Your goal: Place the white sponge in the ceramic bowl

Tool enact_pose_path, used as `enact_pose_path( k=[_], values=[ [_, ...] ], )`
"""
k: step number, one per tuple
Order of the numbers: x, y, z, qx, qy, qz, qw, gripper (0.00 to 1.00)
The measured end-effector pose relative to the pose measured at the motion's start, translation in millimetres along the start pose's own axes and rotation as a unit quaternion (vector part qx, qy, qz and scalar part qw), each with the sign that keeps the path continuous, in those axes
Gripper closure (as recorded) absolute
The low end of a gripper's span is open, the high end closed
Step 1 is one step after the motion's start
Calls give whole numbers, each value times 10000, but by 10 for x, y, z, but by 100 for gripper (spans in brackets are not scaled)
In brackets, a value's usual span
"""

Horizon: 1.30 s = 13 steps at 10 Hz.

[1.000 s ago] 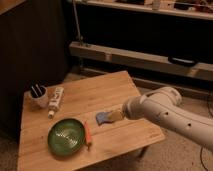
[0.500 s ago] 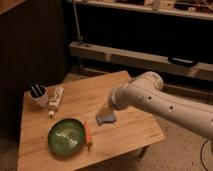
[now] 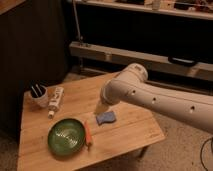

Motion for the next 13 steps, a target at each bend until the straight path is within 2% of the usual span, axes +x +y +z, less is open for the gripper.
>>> enact_pose_path(
  k=[1,3,6,7,8,9,10,11,12,13],
  values=[
    [-41,9,169,62,5,-89,9999,20],
    [-78,78,414,378,-132,-193,9990,20],
    [-106,96,443,435,-173,-166,9988,20],
    [-95,88,437,440,-217,-239,9985,20],
    [-90,81,434,475,-310,-478,9972,20],
    [-110,76,433,621,-437,-1071,9913,20],
    [-141,71,433,787,-523,-1582,9829,20],
    [-175,78,426,999,-594,-2185,9689,20],
    [-191,86,393,1161,-634,-2857,9491,20],
    [-278,65,376,1276,-675,-3275,9338,20]
  ],
)
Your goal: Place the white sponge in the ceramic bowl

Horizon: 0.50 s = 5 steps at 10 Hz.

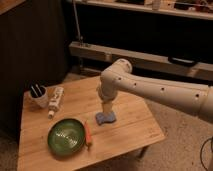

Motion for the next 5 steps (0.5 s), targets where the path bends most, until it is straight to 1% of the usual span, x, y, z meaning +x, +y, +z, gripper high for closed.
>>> enact_pose_path(
  k=[1,2,3,4,5],
  values=[
    [6,4,-6,3,-5,-329,9995,20],
    [18,8,2,5,2,-698,9976,20],
    [1,3,-6,-2,-4,-876,9962,20],
    [-3,1,-6,-2,-6,-962,9954,20],
    [30,26,10,-78,40,-744,9972,20]
  ],
)
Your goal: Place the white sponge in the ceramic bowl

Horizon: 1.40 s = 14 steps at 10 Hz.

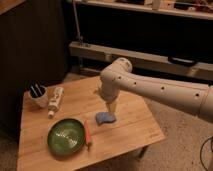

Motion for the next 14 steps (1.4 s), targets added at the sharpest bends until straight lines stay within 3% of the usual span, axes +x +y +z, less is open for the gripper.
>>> enact_pose_path(
  k=[1,2,3,4,7,8,11,14],
  values=[
    [45,61,31,-168,90,1876,9821,20],
    [20,9,104,-35,71,2243,9745,20],
    [27,-40,210,111,74,2186,9757,20],
    [26,-133,404,290,71,2238,9742,20],
    [-28,-405,894,629,45,2513,9658,20],
    [-34,-467,964,721,28,2583,9634,20],
    [-44,-535,1100,792,63,2686,9600,20],
    [-73,-546,1265,710,276,2616,9622,20]
  ],
)
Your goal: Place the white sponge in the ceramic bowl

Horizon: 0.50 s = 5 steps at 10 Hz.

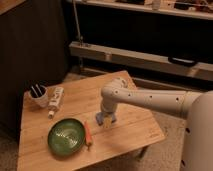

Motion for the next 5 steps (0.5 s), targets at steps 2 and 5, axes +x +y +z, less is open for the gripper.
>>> enact_pose_path(
  k=[2,5],
  values=[
    [-1,8,66,-5,195,-52,9998,20],
    [73,40,127,-24,310,-162,9994,20]
  ],
)
